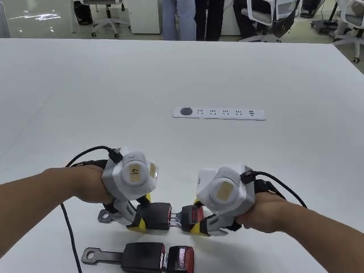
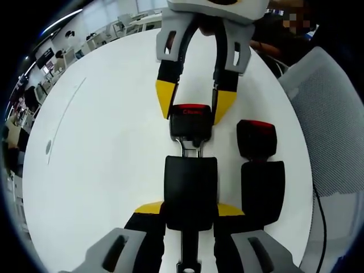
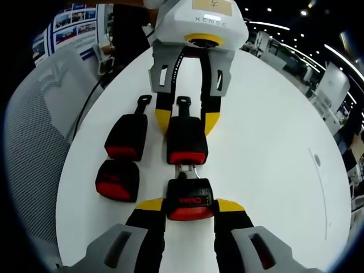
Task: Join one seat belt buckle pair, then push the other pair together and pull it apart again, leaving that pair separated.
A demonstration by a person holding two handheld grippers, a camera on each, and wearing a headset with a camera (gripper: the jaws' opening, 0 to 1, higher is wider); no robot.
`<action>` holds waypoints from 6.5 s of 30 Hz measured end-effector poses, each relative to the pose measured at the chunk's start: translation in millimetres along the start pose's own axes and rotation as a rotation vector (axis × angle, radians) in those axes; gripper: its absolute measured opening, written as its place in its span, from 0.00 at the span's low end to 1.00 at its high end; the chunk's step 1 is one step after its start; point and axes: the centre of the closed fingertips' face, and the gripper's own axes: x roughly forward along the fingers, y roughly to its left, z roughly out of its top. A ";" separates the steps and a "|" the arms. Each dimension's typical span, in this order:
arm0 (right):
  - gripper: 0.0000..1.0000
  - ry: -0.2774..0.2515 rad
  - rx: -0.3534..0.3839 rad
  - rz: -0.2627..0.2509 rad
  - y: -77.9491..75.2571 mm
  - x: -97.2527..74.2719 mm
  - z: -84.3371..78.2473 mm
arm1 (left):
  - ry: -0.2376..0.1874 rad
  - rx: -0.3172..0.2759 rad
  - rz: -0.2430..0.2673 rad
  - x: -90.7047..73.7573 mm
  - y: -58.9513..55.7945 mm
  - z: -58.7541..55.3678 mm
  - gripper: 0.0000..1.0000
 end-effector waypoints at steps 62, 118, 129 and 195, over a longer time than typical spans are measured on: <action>0.30 0.104 -0.039 0.014 -3.6 -40.7 -64.4 | -0.015 -0.002 0.000 0.0 1.6 -1.6 0.34; 0.71 -0.109 0.255 -0.195 29.8 -83.0 -76.9 | -0.424 -0.405 0.261 -72.4 -38.5 -40.3 0.63; 0.78 -0.180 0.341 -0.239 45.4 -89.1 -73.3 | -0.533 -0.470 0.325 -74.7 -62.3 -57.3 0.75; 0.99 -0.356 0.419 -0.316 83.0 -93.4 -66.4 | -0.650 -0.525 0.426 -71.0 -96.5 -50.8 1.00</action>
